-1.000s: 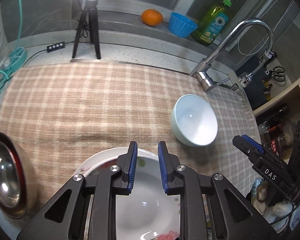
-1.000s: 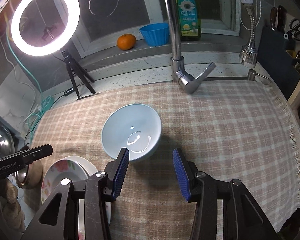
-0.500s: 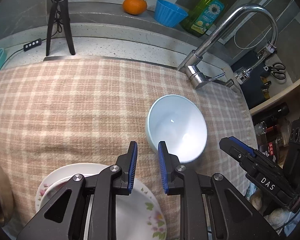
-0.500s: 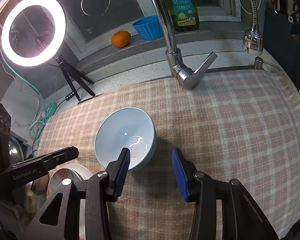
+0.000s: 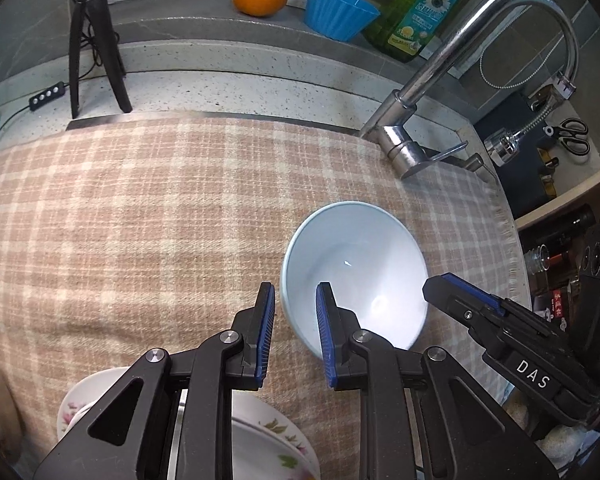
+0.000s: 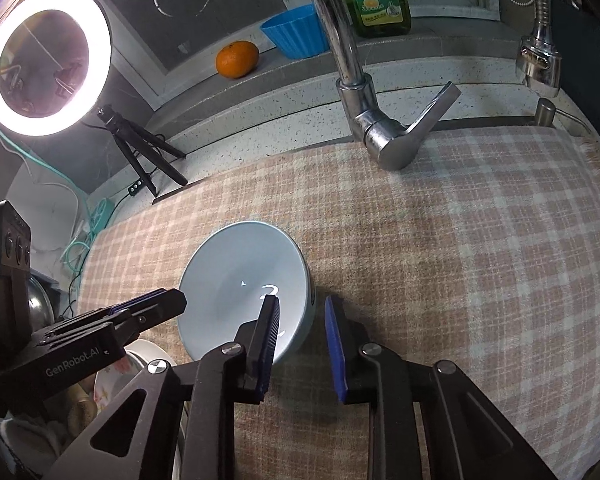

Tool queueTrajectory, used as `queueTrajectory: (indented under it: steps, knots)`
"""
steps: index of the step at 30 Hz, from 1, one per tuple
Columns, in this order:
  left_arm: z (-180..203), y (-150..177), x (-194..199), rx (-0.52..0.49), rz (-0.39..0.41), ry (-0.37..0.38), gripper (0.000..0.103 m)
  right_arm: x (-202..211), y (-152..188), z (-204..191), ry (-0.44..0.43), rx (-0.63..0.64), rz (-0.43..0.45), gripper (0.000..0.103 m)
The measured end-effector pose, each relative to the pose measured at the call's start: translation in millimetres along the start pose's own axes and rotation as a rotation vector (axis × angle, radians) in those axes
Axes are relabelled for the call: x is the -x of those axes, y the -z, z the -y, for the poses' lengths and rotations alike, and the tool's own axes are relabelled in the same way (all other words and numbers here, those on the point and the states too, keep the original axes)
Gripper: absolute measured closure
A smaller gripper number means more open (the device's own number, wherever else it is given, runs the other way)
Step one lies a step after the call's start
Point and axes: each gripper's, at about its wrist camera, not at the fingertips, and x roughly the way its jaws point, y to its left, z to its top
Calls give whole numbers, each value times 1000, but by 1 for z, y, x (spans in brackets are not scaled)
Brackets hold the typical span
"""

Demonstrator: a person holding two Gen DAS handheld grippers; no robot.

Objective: Organize plates and bowls
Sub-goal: 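Close both grippers on the white ceramic bowl rim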

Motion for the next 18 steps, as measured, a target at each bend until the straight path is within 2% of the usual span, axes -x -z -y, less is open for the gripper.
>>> queueTrajectory:
  steps: [5, 7, 18]
  knots:
    - [1, -3, -6, -9, -9, -8, 84, -9, -3, 2, -13, -10, -22, 85]
    - [1, -4, -8, -13, -11, -12, 89, -12, -4, 1, -14, -11, -28, 86]
    - [-2, -8, -19, -18, -32, -20, 95, -21, -9, 4, -5, -13, -49, 92]
